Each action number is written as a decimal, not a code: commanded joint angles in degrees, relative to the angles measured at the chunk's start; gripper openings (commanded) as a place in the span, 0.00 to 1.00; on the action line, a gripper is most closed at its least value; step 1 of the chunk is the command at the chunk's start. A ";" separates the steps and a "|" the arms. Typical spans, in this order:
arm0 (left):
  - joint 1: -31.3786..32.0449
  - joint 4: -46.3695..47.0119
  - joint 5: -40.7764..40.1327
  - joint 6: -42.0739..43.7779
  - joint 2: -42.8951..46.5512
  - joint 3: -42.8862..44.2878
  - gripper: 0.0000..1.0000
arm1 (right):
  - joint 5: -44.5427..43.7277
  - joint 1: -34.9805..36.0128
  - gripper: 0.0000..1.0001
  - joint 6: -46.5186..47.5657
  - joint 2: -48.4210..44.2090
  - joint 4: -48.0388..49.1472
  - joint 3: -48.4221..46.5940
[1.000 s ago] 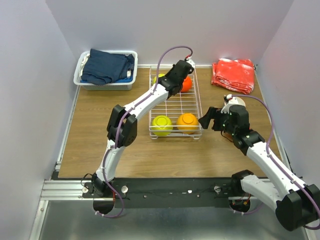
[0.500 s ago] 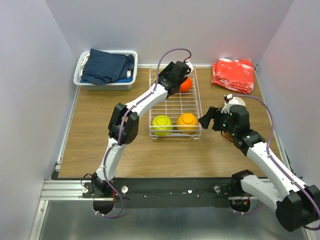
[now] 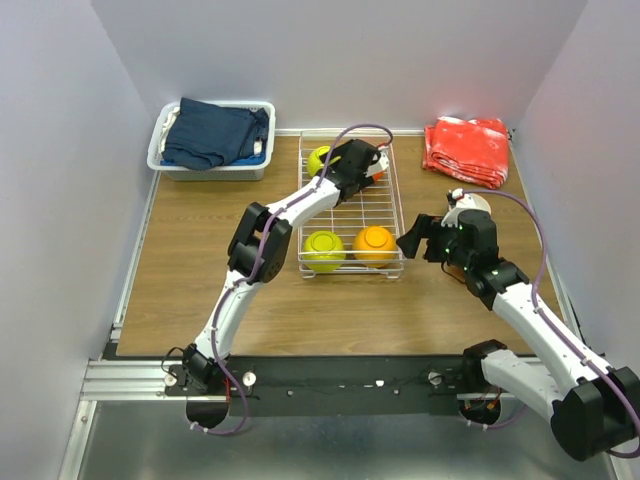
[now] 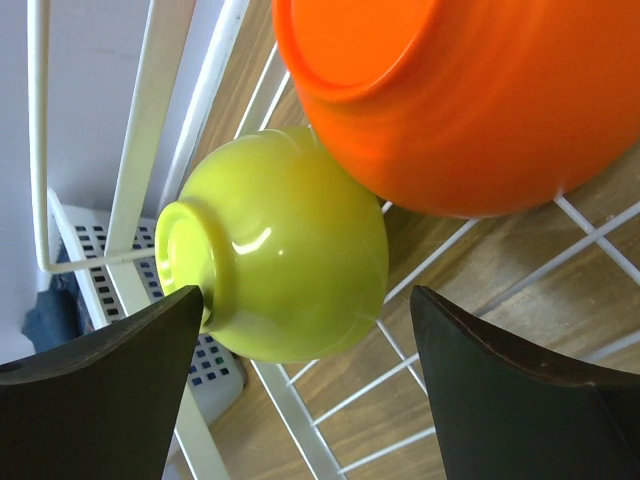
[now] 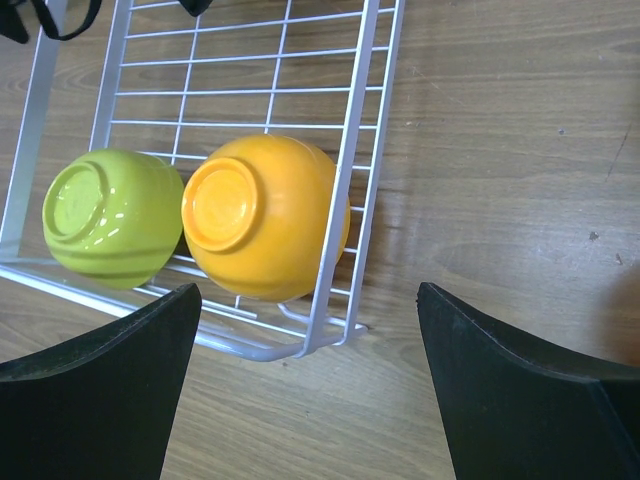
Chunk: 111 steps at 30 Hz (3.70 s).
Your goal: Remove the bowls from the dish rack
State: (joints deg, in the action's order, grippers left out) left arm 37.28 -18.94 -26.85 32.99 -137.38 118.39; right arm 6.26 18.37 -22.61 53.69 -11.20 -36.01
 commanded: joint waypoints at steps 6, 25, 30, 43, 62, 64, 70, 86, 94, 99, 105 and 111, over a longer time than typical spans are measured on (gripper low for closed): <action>-0.45 2.68 -3.72 8.57 -5.00 1.76 0.93 | 0.24 0.17 0.97 0.82 0.36 -0.23 0.41; -0.80 1.18 -2.68 -0.64 -0.78 5.63 0.96 | 0.95 0.09 0.97 0.11 1.86 -1.10 -1.26; -0.80 3.12 -2.59 -5.12 0.89 5.10 0.97 | 0.77 0.17 0.97 0.37 1.77 -1.28 -1.17; -0.80 9.36 -2.68 -8.30 0.80 3.78 0.96 | 1.12 0.17 0.97 0.11 2.12 -0.75 -0.64; -0.80 4.09 -4.08 -6.63 -5.96 4.83 0.97 | 1.30 0.17 0.97 -0.15 2.21 -0.22 -0.03; -0.80 2.86 -4.26 -6.63 -6.49 5.45 0.96 | 1.21 0.17 0.97 -0.15 2.12 -0.31 0.06; -0.80 2.16 -10.14 -4.17 -9.74 7.47 0.99 | 1.12 0.17 0.97 -0.24 2.12 -0.14 0.15; -0.63 4.17 -13.31 -2.76 -4.39 4.31 0.74 | 1.03 0.17 0.97 -0.15 1.77 0.22 0.24; -0.28 3.56 -11.21 -4.86 1.32 2.02 0.56 | 0.95 0.17 0.97 -0.06 0.71 -0.57 -0.64; -0.28 2.42 -9.71 -8.46 3.96 1.41 0.41 | 1.21 0.17 0.97 -0.15 0.54 -0.22 -0.73; -0.28 0.40 -9.27 -14.70 7.21 1.06 0.33 | 2.61 0.09 0.97 -0.85 0.62 1.27 -0.64; -0.36 -1.71 -4.46 -23.22 12.47 0.09 0.27 | 3.67 0.17 0.97 -0.68 2.81 3.20 -1.96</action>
State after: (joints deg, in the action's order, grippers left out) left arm 37.39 -19.25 -35.44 18.35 -132.25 119.07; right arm 7.97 18.37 -22.92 55.09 -10.72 -36.05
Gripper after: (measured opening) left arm 0.742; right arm 0.968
